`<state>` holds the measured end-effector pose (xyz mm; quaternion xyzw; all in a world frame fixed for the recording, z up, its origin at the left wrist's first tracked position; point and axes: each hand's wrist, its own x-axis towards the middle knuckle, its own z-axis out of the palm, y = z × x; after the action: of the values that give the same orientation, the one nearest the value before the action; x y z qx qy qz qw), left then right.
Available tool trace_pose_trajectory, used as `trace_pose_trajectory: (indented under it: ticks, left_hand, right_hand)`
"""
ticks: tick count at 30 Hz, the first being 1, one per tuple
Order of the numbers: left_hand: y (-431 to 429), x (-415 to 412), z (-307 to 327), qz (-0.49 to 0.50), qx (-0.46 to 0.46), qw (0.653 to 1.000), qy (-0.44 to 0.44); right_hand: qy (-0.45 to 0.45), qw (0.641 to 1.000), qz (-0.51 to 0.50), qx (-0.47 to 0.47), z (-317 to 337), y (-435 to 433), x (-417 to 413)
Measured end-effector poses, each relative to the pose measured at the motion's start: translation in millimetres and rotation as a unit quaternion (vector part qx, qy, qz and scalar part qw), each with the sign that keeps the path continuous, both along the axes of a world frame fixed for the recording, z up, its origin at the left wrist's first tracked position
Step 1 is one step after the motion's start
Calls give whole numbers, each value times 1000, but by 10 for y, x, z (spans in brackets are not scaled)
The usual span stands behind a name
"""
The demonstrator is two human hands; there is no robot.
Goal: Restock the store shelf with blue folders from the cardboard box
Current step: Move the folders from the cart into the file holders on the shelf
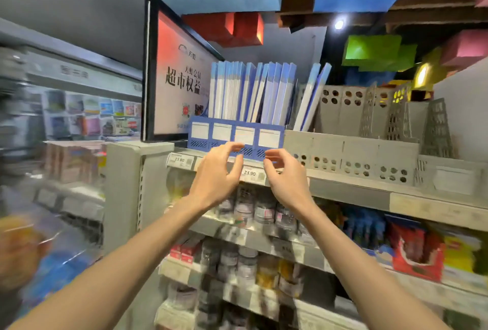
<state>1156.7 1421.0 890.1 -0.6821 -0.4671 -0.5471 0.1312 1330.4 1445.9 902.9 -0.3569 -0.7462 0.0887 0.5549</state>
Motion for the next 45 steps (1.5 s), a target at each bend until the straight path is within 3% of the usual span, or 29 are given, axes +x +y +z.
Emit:
trace_pose_trajectory:
  ticks: [10, 22, 29, 34, 45]
  left_hand:
    - [-1567, -1004, -1187, 150, -69, 983, -76]
    - [-3331, -2721, -2791, 308, -190, 917, -167]
    - [-3979, -3835, -3458, 324, -263, 873, -253]
    - [-4292, -4508, -3791, 333, -304, 852, -268]
    - [-4236, -5598, -4554, 325, -384, 781, -369]
  right_hand:
    - [7, 974, 197, -109, -1116, -1041, -1127]
    - [-75, 899, 357, -243, -2623, -2310, -3343]
    - [-126, 870, 373, -297, -3270, -2856, -4691]
    - [-153, 856, 359, -338, -3676, -3127, -5422]
    - [-266, 809, 337, -402, -4597, -2971, -6584]
